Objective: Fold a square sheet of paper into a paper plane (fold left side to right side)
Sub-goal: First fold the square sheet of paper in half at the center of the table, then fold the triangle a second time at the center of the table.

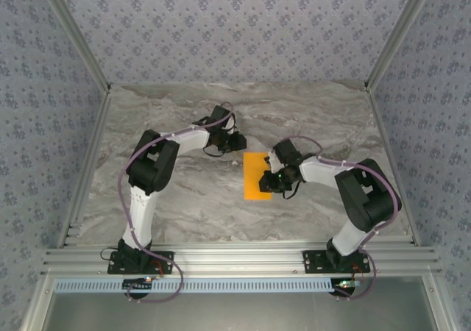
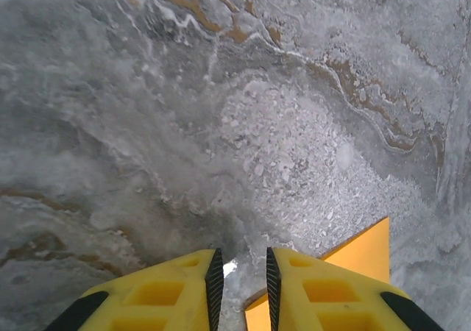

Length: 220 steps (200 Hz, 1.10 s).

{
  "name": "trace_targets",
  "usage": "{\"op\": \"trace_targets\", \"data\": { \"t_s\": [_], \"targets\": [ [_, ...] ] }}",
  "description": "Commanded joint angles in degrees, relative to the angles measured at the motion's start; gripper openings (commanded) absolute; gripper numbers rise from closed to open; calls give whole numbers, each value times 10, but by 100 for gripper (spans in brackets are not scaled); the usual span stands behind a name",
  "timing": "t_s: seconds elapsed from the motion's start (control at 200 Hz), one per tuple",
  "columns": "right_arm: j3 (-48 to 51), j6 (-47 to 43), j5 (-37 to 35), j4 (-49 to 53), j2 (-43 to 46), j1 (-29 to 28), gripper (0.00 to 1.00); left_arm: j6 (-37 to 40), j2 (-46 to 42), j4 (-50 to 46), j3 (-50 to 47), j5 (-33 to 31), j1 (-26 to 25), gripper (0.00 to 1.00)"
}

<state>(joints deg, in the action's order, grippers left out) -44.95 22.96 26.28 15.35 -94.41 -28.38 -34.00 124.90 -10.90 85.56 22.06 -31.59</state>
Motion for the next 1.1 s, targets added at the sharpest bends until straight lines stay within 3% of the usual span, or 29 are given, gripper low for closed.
{"op": "trace_targets", "data": {
  "t_s": [0.0, 0.08, 0.22, 0.34, 0.425, 0.655, 0.854, 1.094],
  "targets": [
    [32, 0, 17, -7, 13, -1, 21, 8, -57, 2, -34, -37, 9, 27],
    [36, 5, 24, -38, 51, 1, 28, -8, -107, 31, -83, -28, 8, 28],
    [42, -4, -30, -41, 135, 9, 50, -29, -169, 55, -150, -17, -13, 29],
    [54, -3, -60, -32, 187, 37, 69, -47, -175, 69, -175, -6, -42, 29],
    [57, -3, -45, -17, 199, 64, 74, -56, -153, 82, -172, 3, -57, 29],
    [71, 2, -10, -12, 202, 88, 77, -65, -84, 85, -131, 13, -73, 28],
    [55, -2, 22, 17, 178, 97, 79, -61, -78, 62, -135, -11, -74, 28],
    [19, 28, 86, 49, 104, 96, 70, -67, -89, 76, -163, -19, -77, 27]
  ]
}}
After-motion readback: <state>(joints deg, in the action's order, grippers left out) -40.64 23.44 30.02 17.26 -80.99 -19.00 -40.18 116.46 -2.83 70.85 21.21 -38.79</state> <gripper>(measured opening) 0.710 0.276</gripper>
